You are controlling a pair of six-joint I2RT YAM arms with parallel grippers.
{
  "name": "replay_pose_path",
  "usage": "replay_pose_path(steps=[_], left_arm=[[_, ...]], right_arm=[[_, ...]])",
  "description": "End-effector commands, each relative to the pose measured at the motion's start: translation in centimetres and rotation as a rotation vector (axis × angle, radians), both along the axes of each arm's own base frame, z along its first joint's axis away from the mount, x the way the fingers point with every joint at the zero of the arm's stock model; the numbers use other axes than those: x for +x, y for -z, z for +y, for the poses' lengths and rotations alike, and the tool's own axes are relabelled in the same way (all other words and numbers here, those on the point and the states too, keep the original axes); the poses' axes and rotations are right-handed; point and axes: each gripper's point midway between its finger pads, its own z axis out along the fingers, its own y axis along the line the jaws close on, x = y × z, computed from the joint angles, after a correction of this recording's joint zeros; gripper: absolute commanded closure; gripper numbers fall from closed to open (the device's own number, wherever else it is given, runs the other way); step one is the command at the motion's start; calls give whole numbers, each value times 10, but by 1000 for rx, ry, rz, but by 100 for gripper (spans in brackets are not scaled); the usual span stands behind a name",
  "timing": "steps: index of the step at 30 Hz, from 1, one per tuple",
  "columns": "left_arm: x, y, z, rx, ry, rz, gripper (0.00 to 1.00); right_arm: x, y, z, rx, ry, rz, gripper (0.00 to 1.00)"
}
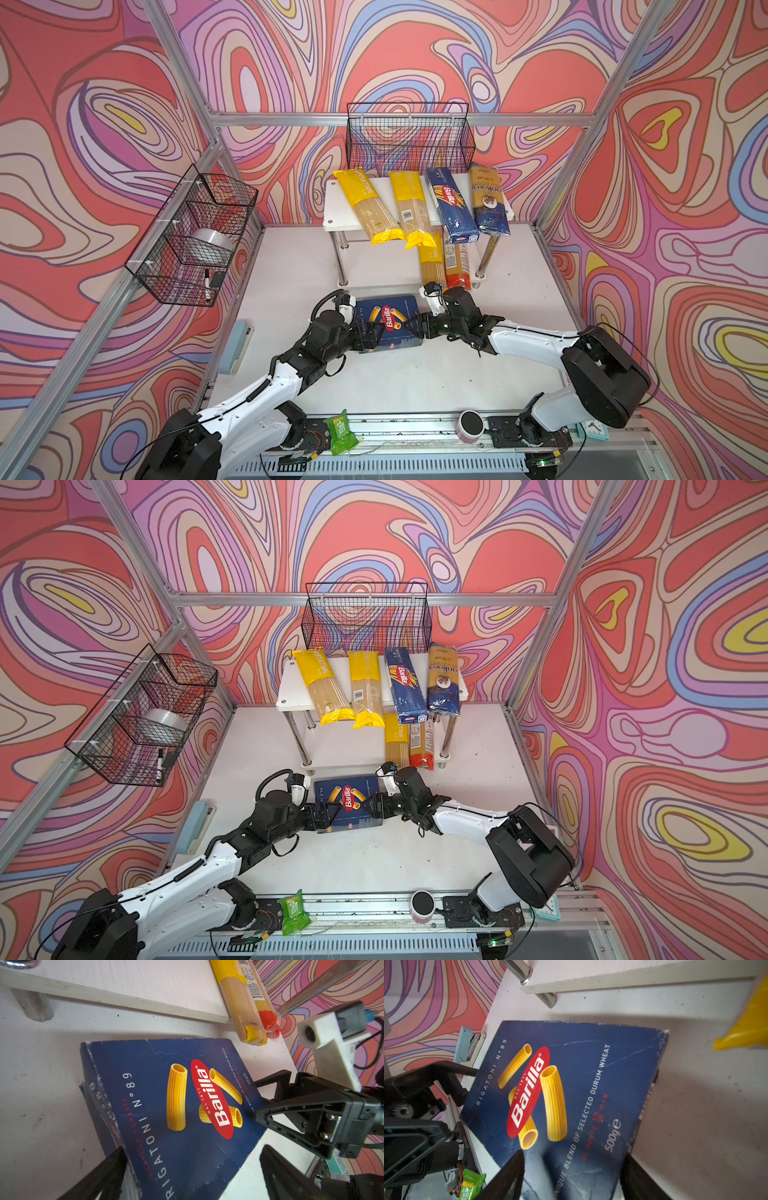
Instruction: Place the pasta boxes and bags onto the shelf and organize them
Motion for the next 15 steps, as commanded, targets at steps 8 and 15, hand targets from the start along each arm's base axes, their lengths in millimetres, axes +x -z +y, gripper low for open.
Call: replay_pose_path(steps=[8,15], left_arm=[[3,-76,-36,-150,133,-179,0],[6,-92,-39,-164,144,-222,0]], right_arm=[[-1,-94,37,229,-103,-192,28],[3,-111,39,254,-99,-241,28]])
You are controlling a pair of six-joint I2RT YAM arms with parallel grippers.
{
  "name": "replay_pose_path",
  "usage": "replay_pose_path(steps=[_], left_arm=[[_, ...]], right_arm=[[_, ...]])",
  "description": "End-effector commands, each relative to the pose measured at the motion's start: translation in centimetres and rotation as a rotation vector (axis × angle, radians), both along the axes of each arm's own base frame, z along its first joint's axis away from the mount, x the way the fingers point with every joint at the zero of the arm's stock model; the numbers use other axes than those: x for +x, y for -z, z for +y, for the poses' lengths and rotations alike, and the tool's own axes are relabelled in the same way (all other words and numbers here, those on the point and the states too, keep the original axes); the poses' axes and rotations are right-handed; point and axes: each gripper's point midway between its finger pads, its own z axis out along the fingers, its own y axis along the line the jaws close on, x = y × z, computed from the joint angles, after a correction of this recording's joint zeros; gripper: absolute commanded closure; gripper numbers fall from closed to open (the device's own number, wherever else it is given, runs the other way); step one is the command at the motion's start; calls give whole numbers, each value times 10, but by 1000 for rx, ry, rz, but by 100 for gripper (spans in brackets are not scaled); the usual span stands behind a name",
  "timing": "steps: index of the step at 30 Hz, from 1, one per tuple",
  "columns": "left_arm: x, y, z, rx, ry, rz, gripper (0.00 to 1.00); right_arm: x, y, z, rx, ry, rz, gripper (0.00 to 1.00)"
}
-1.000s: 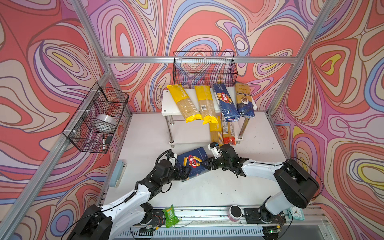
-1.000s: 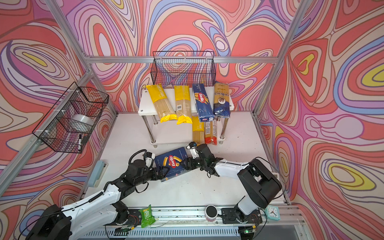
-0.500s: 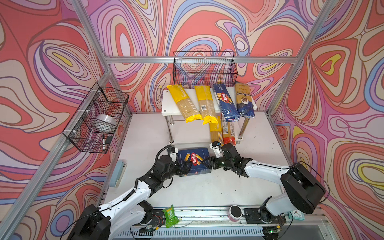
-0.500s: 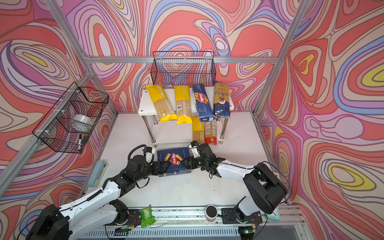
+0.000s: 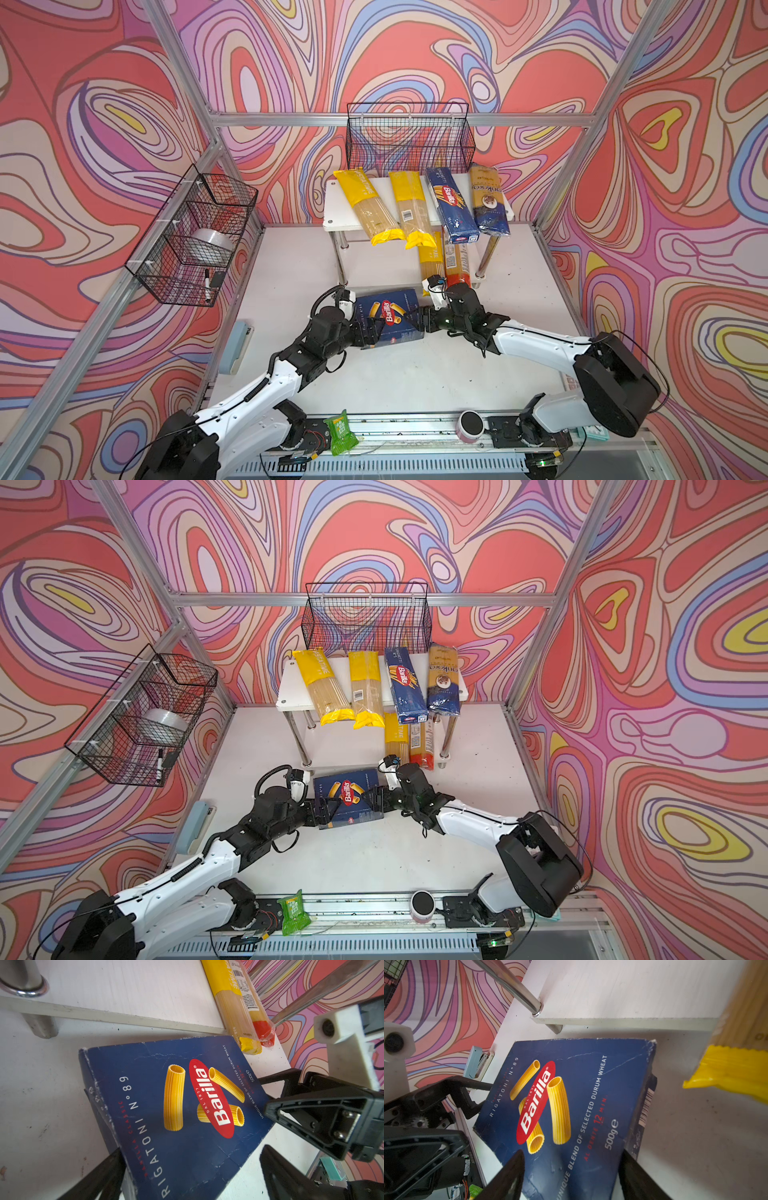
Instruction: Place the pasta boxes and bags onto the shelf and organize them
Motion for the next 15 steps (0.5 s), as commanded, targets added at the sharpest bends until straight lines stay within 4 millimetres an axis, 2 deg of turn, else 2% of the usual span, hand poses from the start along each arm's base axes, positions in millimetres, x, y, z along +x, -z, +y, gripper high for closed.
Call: replay_pose_path(steps=[1,7,8,15], left_arm=[[-1,-77,-38,-158,157,-199,0],[0,-75,-37,-138,154,-200,0],[3,-93,-39,-157,155,-232,0],[7,-113,-42,-163,161,-273,0]], right_arm=[[-8,-86,39,212,-147,-194,28],[-3,-98,43,231,-146,-225,29],[-2,-99,43,233,-146,-227,29],[0,-110,41,239,-131,-249,32]])
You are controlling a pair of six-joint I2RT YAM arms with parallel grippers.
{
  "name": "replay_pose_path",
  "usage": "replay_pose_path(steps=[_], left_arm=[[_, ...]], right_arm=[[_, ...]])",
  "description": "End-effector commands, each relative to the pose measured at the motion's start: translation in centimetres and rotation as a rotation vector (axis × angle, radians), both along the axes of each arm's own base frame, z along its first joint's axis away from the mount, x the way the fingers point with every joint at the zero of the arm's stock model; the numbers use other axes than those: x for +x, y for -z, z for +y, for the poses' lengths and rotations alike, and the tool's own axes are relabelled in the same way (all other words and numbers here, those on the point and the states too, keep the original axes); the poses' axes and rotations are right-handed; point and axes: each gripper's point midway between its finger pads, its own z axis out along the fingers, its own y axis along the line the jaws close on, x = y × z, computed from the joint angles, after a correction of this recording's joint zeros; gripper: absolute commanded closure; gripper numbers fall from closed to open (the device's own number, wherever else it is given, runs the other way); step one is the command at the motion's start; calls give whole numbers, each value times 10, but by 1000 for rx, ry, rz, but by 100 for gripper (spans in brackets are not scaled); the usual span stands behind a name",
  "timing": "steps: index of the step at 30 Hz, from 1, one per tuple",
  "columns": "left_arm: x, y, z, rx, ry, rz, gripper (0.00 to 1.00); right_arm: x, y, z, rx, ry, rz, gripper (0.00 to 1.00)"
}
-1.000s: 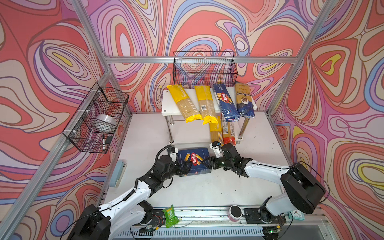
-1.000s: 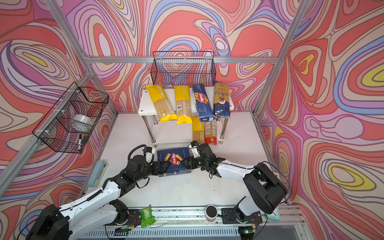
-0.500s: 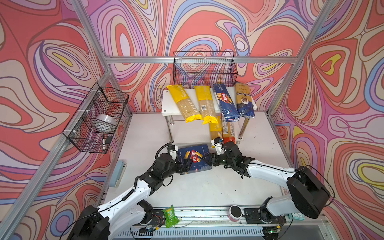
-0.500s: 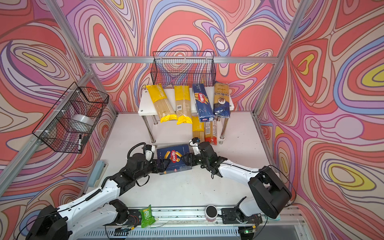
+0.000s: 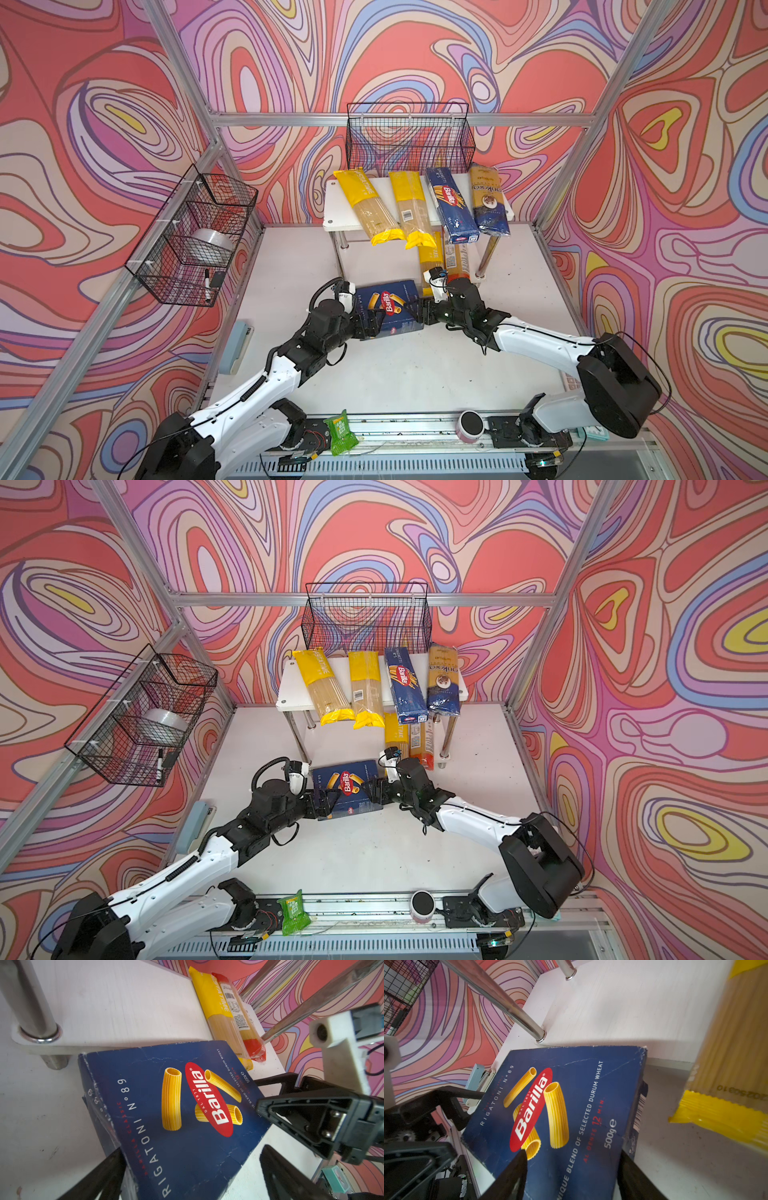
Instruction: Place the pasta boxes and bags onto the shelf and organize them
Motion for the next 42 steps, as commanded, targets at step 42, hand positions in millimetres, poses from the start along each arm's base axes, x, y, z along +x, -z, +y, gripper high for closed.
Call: replay_pose_path(steps=[42], left_arm=[[44,-111,-50,-16,128,-401,0]], right_arm=[[12,-104,52,206,-141,-303,34]])
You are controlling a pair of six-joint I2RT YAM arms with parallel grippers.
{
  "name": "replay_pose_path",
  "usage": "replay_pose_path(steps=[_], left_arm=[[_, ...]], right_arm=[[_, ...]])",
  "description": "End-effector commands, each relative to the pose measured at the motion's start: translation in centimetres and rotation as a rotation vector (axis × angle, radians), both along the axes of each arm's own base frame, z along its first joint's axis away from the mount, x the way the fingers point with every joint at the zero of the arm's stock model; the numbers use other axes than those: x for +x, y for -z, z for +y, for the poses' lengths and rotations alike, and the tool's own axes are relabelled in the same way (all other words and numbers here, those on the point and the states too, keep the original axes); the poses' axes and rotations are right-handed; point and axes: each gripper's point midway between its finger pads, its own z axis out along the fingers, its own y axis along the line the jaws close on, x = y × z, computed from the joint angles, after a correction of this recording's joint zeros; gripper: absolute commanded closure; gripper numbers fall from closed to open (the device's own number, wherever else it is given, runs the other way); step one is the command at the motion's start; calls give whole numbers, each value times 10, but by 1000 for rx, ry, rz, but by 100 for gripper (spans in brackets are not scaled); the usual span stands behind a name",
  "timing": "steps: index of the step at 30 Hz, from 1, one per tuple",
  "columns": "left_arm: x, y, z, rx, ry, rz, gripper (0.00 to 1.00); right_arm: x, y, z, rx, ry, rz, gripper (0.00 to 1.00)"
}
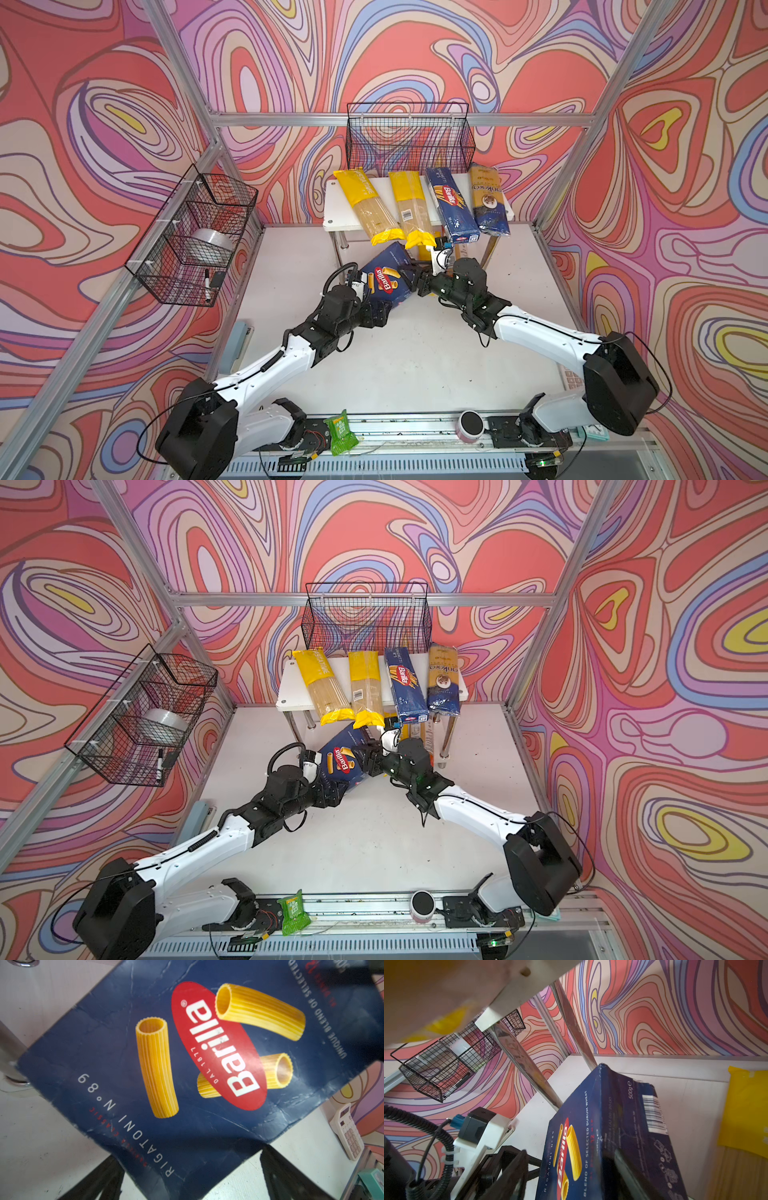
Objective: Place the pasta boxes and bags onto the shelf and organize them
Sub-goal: 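Carry the Rigatoni box upright to the shelf front beside the Pastatime bag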
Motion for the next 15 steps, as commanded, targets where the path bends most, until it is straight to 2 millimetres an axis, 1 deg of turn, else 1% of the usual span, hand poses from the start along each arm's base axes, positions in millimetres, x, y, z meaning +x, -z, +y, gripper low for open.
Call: replay_pose_path(steps=[1,5,15], left_arm=[[15,-122,-36,-159,115,-374,0],[23,-119,-30,-142,88,-388,0],[46,-102,-22,-156,49,-377,0]], right_arm=[[-33,13,31,14,-187,36,34],[-30,22,31,4,-178,49,34],[-18,42,33,10,-144,70,34]])
